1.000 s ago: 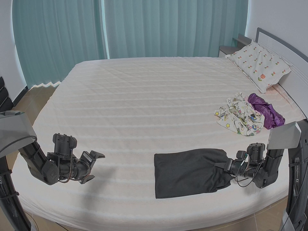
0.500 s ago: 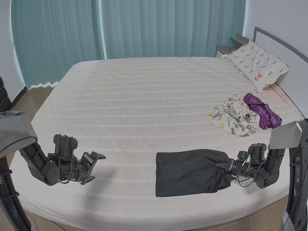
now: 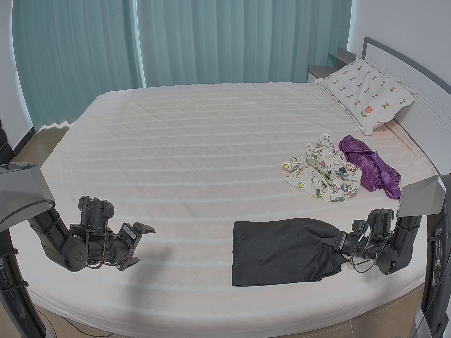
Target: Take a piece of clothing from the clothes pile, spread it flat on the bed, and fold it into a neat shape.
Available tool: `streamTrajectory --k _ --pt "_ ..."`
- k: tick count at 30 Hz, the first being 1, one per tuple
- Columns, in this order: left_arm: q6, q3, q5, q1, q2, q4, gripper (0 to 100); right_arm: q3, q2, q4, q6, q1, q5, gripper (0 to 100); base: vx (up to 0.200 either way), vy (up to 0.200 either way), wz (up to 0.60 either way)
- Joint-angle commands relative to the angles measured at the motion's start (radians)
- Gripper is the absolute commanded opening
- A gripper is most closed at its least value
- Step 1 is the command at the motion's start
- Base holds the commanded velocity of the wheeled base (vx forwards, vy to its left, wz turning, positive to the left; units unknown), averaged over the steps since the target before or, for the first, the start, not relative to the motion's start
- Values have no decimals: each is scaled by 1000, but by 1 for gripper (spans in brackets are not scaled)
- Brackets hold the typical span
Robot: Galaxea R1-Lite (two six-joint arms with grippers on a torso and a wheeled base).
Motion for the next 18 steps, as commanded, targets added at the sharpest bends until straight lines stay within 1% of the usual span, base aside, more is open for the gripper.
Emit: streamTrajectory --k 1,18 --pt "-1 0 0 0 1 -1 100 -2 1 -1 1 -2 1 0 0 -200 0" --pt "-1 -3 0 0 1 -1 100 -4 12 -5 -1 -1 -1 0 0 -200 0"
